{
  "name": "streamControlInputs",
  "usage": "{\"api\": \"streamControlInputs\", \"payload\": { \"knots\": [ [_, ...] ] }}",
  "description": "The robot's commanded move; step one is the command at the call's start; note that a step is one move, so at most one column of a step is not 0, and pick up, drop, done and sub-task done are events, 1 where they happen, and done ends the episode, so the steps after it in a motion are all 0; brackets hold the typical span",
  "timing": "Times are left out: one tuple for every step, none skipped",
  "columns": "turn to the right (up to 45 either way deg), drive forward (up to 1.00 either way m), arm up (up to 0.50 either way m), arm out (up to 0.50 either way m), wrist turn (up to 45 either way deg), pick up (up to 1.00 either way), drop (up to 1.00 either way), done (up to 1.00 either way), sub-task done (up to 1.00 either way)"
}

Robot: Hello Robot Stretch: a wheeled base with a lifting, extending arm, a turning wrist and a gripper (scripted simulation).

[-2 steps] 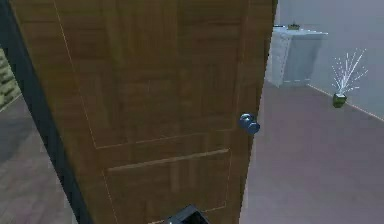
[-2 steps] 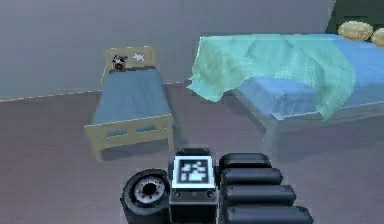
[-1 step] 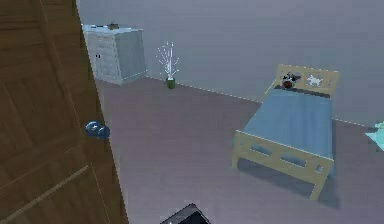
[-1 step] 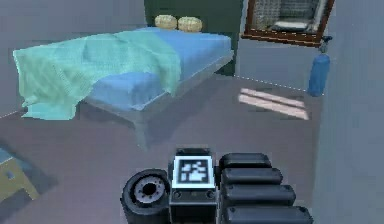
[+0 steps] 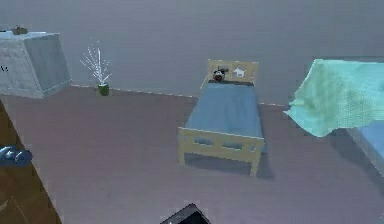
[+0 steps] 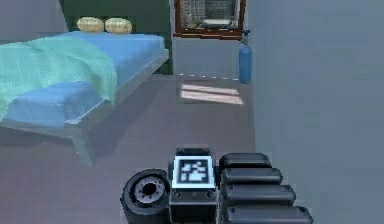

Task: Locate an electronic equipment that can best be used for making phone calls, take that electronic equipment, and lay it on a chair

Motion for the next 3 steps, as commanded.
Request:
{"api": "streamControlInputs", "payload": {
  "knots": [
    [0.0,0.10,0.00,0.00,0.0,0.00,0.00,0.00,0.00],
    [-45.0,0.00,0.00,0.00,0.0,0.00,0.00,0.00,0.00],
    [-45.0,0.00,0.00,0.00,0.0,0.00,0.00,0.00,0.00]
  ]
}}
